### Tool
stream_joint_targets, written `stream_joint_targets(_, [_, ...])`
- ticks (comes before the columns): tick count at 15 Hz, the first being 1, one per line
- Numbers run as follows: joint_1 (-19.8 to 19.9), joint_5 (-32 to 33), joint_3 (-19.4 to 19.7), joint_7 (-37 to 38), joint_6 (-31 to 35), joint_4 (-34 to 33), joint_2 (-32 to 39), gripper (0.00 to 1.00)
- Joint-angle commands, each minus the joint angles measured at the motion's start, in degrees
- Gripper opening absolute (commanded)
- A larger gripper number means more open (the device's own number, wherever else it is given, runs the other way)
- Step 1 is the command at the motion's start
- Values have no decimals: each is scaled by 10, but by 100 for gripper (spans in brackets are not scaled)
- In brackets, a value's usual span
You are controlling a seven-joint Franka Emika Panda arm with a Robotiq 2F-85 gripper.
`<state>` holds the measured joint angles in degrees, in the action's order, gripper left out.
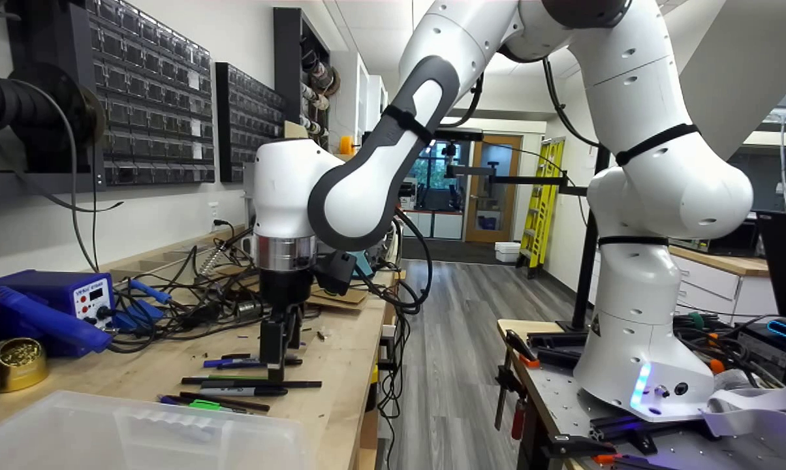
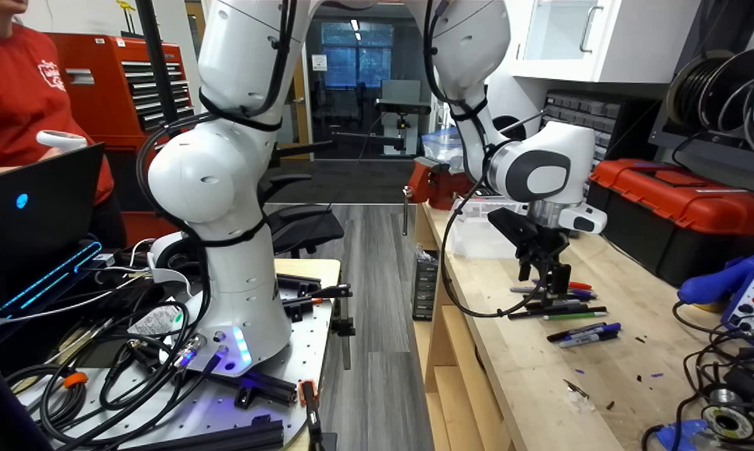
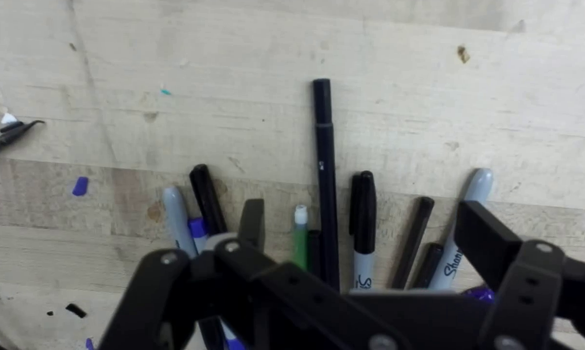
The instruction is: Put a pen inside the container
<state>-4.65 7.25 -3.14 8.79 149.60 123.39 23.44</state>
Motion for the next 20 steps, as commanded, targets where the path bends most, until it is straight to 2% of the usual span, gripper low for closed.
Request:
stream_joint_targets(1, [-11, 9, 19, -10, -2, -12, 15, 100])
stream_joint_targets(7, [-8, 8, 29, -22, -2, -1, 18, 100])
stream_joint_targets(20, [-4, -1, 22, -42, 4, 13, 28, 100])
